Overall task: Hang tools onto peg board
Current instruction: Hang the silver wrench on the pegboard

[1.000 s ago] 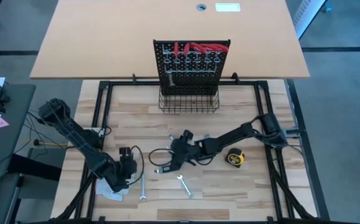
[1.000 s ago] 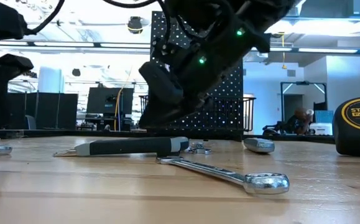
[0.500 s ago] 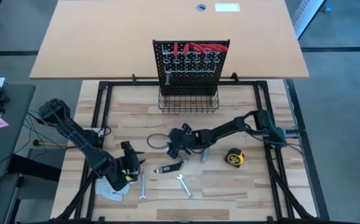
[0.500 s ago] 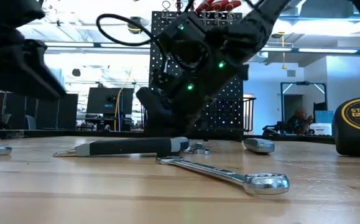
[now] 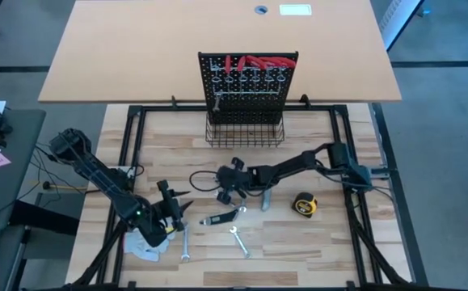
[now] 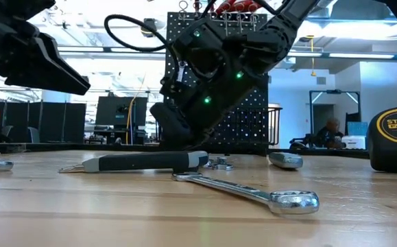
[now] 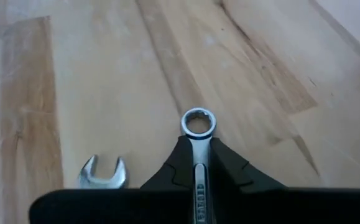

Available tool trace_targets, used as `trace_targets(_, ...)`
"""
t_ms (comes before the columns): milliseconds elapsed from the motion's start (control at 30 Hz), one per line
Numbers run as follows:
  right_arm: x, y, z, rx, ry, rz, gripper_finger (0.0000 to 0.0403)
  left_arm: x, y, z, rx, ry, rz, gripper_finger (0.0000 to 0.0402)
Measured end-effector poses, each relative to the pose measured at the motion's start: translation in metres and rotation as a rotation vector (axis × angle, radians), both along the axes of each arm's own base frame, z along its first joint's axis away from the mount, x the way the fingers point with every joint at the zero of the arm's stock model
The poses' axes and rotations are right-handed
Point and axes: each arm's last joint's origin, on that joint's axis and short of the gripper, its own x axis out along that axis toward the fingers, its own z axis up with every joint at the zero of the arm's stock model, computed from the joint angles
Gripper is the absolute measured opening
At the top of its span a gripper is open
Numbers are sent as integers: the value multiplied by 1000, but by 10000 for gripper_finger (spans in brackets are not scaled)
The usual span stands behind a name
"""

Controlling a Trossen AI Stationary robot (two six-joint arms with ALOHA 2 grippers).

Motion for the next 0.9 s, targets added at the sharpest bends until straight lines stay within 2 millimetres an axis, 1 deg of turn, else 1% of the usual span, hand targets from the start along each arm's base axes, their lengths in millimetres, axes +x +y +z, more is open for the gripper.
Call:
trace_targets(100, 0, 9, 15, -37, -38, 60, 27, 0, 1, -1, 11, 19, -10, 152)
trace_targets(200, 0, 25, 26, -57, -73, 154, 27, -4, 2, -6, 67, 62, -47, 152)
trace_targets(333, 1, 44, 44, -84, -160, 233, 27, -6, 5, -15, 64, 32, -56, 152)
trace_targets(400, 2, 49, 48, -101, -194, 248, 27, -7, 6, -19, 53, 10, -72, 152)
trace_targets(500, 4, 50, 50, -111, -225, 247, 27, -8, 6, -22, 52, -25, -102, 152)
trace_targets(633, 6, 47, 56, -187, -276, 155, 27, -7, 5, -22, 54, -53, -123, 152)
trace_targets(733, 5, 42, 64, -277, -292, 44, 27, -7, 5, -22, 53, -60, -127, 152)
trace_targets(800, 4, 39, 76, -345, -319, -52, 27, -7, 5, -22, 45, -65, -123, 152)
trace_targets(900, -1, 34, 106, -468, -378, -205, 27, -7, 5, -22, 38, -69, -121, 152)
